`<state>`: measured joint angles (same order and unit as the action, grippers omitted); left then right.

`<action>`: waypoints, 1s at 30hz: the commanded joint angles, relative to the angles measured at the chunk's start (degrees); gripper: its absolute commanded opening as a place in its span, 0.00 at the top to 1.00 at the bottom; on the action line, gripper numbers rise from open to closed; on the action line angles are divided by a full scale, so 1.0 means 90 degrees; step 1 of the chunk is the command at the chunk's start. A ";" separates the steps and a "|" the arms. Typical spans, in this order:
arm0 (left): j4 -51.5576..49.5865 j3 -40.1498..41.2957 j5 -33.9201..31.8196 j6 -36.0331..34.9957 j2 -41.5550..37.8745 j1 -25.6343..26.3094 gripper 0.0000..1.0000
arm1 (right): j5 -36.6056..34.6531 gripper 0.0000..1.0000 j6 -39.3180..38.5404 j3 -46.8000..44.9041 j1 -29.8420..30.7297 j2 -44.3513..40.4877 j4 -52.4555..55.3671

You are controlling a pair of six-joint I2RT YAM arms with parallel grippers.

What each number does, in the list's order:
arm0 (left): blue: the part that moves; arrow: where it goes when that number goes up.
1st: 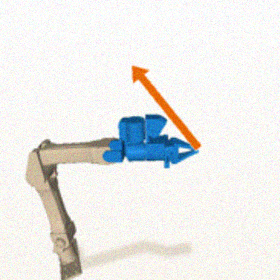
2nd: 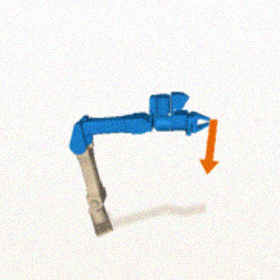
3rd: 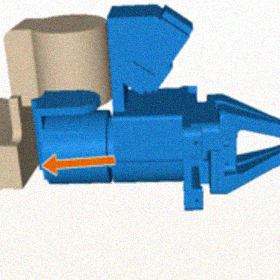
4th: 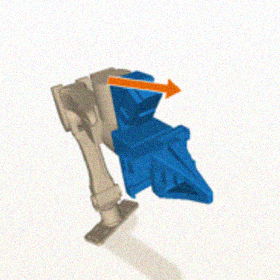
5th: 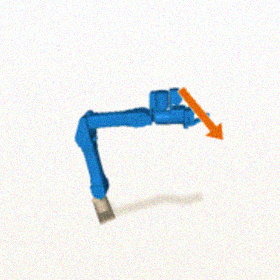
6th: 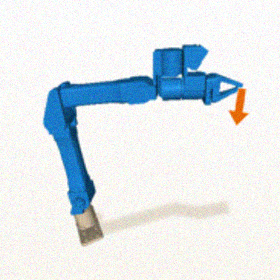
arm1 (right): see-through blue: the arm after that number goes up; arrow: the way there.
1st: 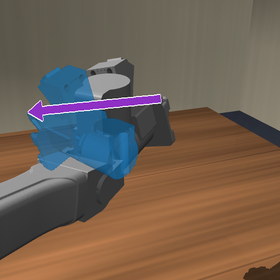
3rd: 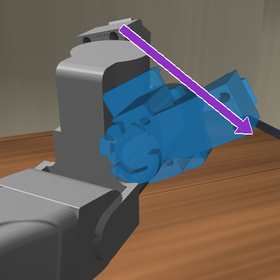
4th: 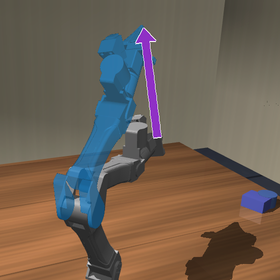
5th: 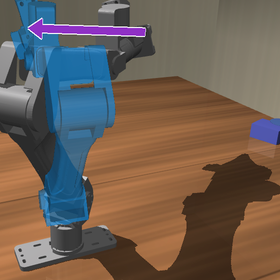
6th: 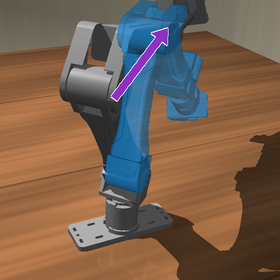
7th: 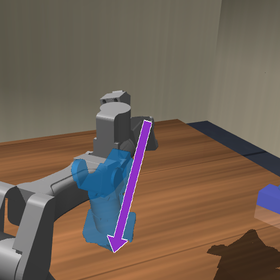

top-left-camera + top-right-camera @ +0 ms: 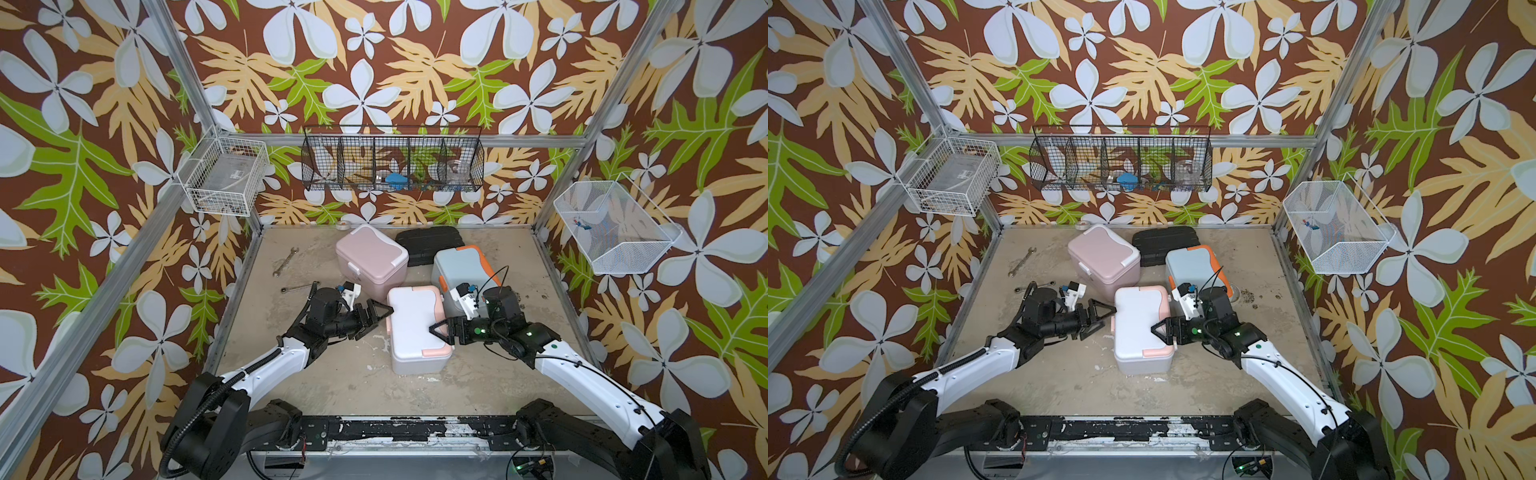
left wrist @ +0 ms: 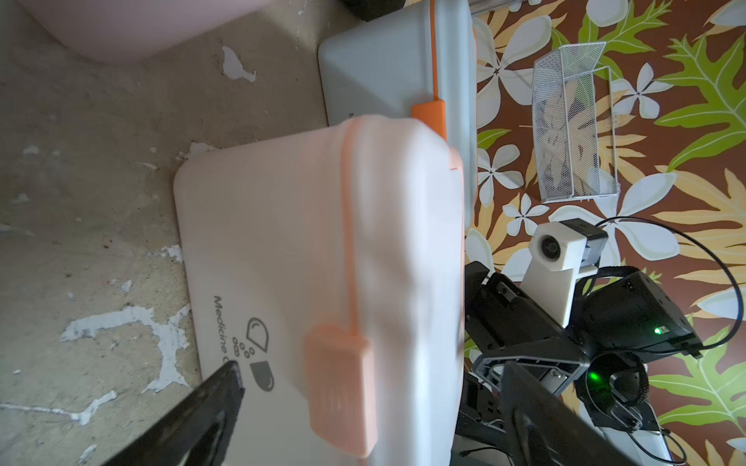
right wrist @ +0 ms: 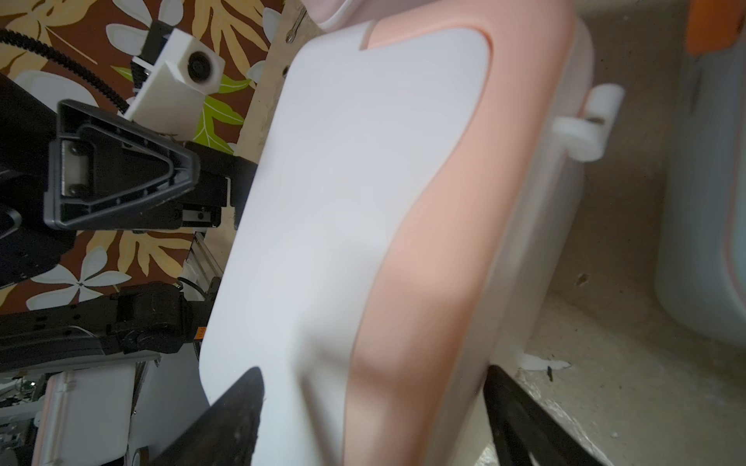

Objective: Open first aid kits and take out gauze
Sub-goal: Open the fastener of the first aid kit.

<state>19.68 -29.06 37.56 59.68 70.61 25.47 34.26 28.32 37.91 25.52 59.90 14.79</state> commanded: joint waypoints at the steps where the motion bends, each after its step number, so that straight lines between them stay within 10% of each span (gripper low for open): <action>1: 0.1126 0.0176 0.0332 0.0489 0.0126 0.0064 0.00 | 0.0002 0.18 0.0204 -0.0037 0.0007 0.0005 -0.0210; 15: 0.4992 0.1071 0.1127 0.2421 0.1019 0.0206 0.12 | -0.0019 0.27 0.0208 -0.0138 0.0011 0.0210 -0.0305; 30: 0.3518 0.0769 0.0805 0.1882 0.0426 0.0198 0.39 | -0.0685 0.28 0.0042 -0.0237 0.0009 0.0278 0.0039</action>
<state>49.95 -20.95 43.66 79.05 75.68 27.05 29.30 31.00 36.36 25.30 61.78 9.10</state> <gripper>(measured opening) 0.608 0.726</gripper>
